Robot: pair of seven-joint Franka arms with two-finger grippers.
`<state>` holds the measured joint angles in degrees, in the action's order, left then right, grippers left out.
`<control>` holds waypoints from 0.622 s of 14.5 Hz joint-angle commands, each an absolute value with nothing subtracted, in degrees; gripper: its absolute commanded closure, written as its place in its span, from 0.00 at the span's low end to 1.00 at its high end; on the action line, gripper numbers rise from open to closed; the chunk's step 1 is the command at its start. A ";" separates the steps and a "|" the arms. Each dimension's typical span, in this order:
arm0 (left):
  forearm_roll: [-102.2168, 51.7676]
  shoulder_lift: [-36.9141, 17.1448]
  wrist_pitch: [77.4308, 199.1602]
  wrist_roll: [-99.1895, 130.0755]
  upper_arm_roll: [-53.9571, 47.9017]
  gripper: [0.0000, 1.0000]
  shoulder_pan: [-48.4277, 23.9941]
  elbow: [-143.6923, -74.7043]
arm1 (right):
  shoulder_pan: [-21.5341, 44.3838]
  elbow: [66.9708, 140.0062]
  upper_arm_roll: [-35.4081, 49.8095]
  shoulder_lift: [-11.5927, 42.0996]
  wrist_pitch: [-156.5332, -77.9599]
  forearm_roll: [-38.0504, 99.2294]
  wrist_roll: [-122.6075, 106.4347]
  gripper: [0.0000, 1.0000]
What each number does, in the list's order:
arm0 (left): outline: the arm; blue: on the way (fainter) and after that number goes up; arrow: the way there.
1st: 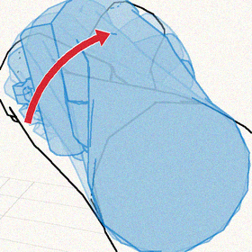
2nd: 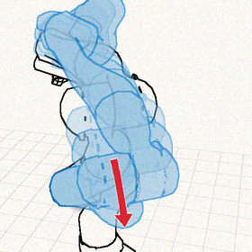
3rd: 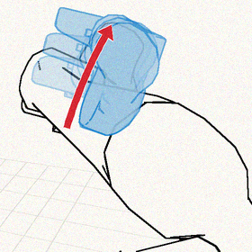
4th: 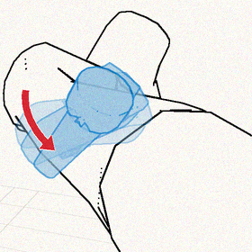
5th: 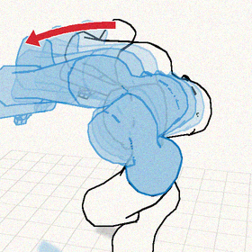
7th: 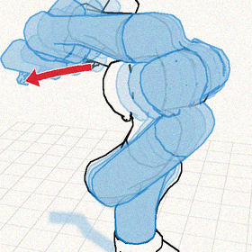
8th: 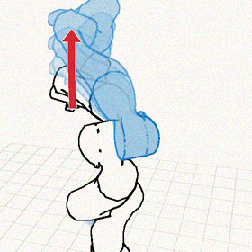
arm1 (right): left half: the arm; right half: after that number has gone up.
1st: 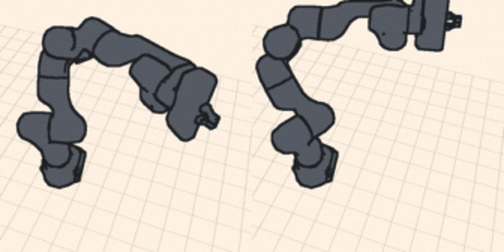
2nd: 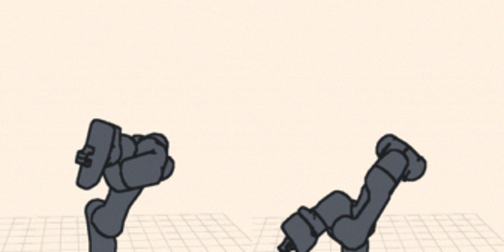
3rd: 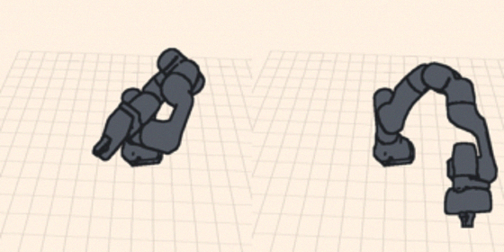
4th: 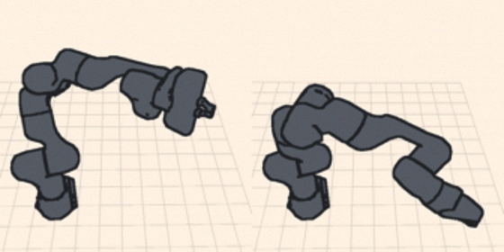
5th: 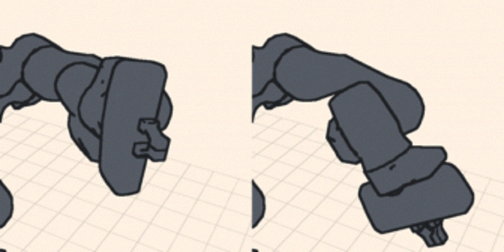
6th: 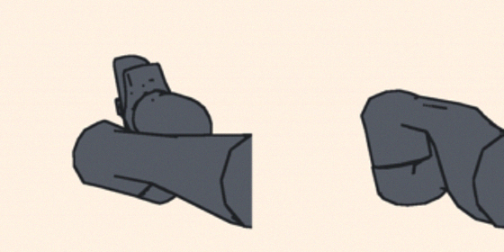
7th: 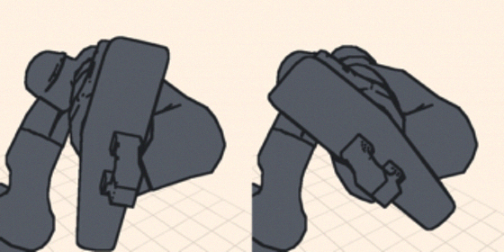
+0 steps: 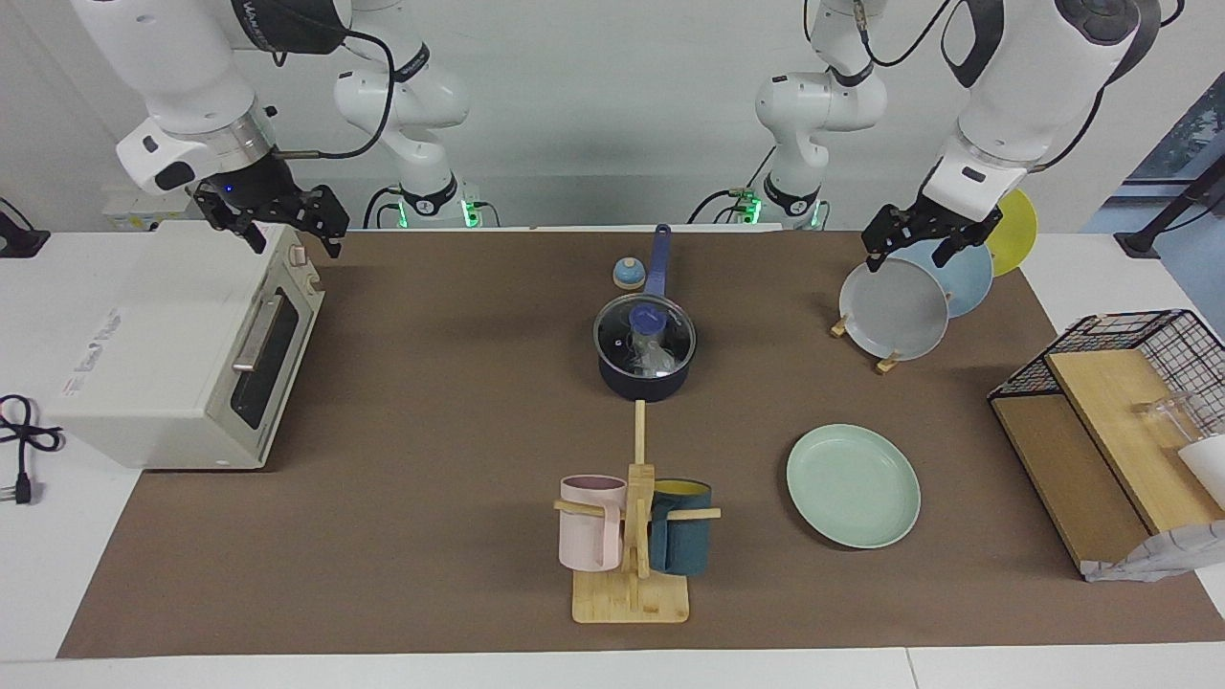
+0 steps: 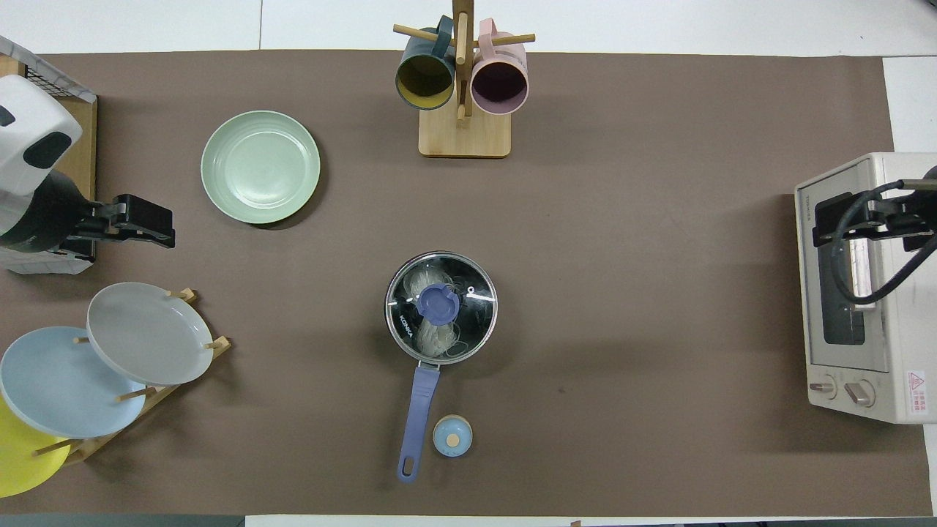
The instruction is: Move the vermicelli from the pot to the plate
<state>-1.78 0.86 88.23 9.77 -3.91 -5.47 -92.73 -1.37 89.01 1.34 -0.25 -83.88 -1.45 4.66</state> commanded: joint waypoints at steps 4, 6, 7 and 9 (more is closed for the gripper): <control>-0.62 2.29 88.95 9.76 -4.31 0.00 -4.83 -94.39 | -1.94 90.70 2.11 -1.67 -85.25 -0.97 3.25 0.00; -0.62 2.29 88.86 9.76 -4.31 0.00 -4.83 -94.39 | -1.84 91.14 2.02 -1.84 -85.25 -0.97 3.43 0.00; -0.62 2.29 88.94 9.76 -4.31 0.00 -4.83 -94.39 | -2.19 91.14 2.02 -1.93 -85.25 -0.97 3.25 0.00; -0.62 2.37 88.86 9.76 -4.31 0.00 -4.83 -94.39 | -1.85 91.23 2.02 -2.02 -85.17 -0.97 2.64 0.00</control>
<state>-1.78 0.86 88.23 9.77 -3.91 -5.47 -92.73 -1.21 89.03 1.62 -0.30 -83.90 -1.45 4.64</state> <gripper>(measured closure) 0.000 0.000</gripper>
